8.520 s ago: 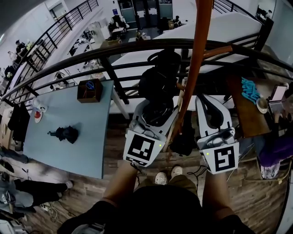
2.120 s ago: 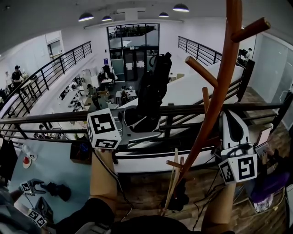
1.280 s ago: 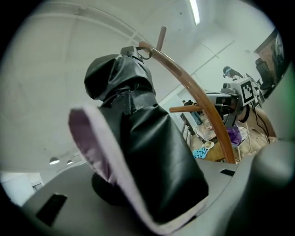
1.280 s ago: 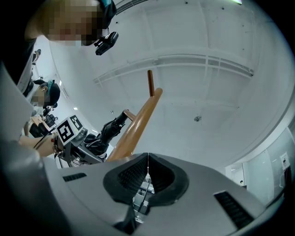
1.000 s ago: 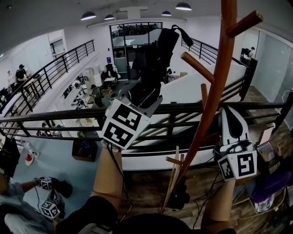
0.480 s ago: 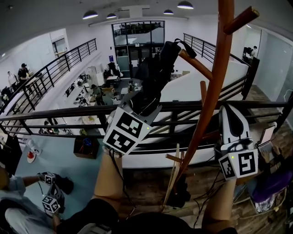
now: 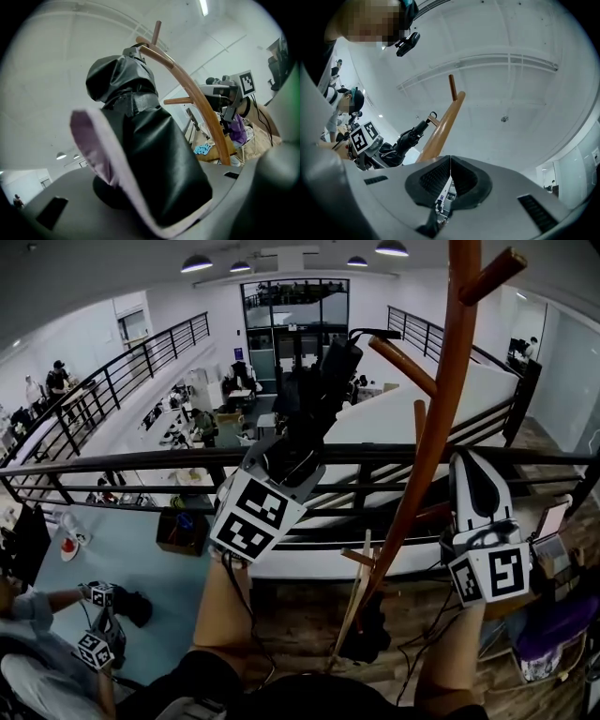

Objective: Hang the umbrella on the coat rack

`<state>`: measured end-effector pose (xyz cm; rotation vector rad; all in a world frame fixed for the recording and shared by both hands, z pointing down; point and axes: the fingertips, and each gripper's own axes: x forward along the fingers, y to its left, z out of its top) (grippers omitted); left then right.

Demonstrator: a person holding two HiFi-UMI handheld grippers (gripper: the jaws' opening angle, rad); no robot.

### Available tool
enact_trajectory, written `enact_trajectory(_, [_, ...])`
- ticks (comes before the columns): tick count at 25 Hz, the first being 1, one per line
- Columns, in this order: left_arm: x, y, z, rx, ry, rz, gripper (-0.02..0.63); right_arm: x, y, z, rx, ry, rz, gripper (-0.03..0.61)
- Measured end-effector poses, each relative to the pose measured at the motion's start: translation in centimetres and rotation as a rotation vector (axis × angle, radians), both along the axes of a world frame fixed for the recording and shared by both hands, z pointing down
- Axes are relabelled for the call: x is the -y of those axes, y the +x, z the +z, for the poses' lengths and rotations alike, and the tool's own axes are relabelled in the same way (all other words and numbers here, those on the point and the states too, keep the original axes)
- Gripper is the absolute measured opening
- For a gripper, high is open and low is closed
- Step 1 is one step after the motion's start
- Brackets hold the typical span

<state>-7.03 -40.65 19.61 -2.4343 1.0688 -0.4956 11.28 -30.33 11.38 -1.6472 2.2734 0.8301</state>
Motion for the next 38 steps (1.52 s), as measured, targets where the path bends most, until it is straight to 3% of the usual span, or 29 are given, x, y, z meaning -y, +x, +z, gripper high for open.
enact_trajectory(15, [-1.9, -1.4, 1.1, 0.049, 0.001, -0.082, 0.218, -0.6, -0.2, -0.8, 0.012, 0.005, -0.033, 0.031])
enact_trajectory(27, [-2.2, -4.5, 0.2, 0.138, 0.114, -0.294, 0.219, -0.6, -0.1, -0.6, 0.013, 0.010, -0.042, 0.031])
enact_trajectory(38, [-2.0, -2.8, 2.3, 0.184, 0.073, -0.258, 0.221, -0.7, -0.2, -1.1, 0.012, 0.011, -0.047, 0.031])
